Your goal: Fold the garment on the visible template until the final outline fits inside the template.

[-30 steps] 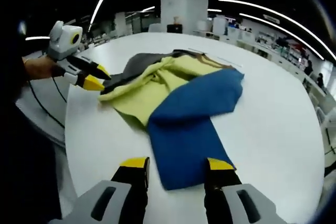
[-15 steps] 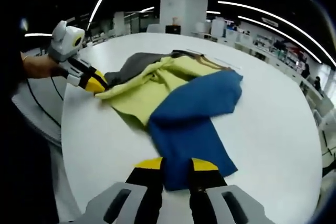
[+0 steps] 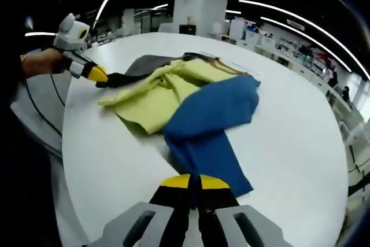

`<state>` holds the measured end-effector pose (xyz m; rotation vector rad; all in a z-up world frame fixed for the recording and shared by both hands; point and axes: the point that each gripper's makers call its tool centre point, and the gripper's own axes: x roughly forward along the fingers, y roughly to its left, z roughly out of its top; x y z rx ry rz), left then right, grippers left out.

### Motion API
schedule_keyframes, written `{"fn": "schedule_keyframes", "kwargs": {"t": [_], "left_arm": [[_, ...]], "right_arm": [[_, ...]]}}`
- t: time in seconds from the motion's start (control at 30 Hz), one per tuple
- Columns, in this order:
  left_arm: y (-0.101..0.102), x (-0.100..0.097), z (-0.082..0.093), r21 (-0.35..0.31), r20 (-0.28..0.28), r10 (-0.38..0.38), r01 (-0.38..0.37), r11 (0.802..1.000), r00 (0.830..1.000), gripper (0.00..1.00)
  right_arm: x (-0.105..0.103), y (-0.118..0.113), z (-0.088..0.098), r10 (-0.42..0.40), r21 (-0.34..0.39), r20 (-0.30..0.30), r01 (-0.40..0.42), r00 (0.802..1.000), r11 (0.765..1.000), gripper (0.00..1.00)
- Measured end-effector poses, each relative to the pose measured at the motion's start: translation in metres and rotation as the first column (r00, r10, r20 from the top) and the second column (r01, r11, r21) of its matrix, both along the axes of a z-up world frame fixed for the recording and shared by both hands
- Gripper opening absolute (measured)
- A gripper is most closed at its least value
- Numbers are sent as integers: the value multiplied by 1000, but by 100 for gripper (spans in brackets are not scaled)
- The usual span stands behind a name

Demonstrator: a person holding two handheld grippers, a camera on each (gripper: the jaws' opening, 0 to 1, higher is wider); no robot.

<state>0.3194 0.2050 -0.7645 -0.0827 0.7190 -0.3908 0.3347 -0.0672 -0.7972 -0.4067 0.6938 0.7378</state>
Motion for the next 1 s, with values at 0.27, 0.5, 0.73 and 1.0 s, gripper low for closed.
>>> {"fn": "schedule_keyframes", "kwargs": {"t": [0.27,0.5,0.73,1.0], "left_arm": [[36,11,40,-79,37,107,-104,991,994,0],[75,28,71,-116,99,157,-145,983,983,0],[116,45,82,-151,128,254,-234,960,959,0],[168,54,65,-243,78,451,-422,874,889,0]], "right_arm": [[9,-20,2,-37,-21,6,37,999,999,0],[19,-40,6,-68,-54,24,70,997,996,0],[29,-56,10,-93,-82,40,96,995,992,0],[40,-65,13,-173,-15,14,173,985,985,0]]}}
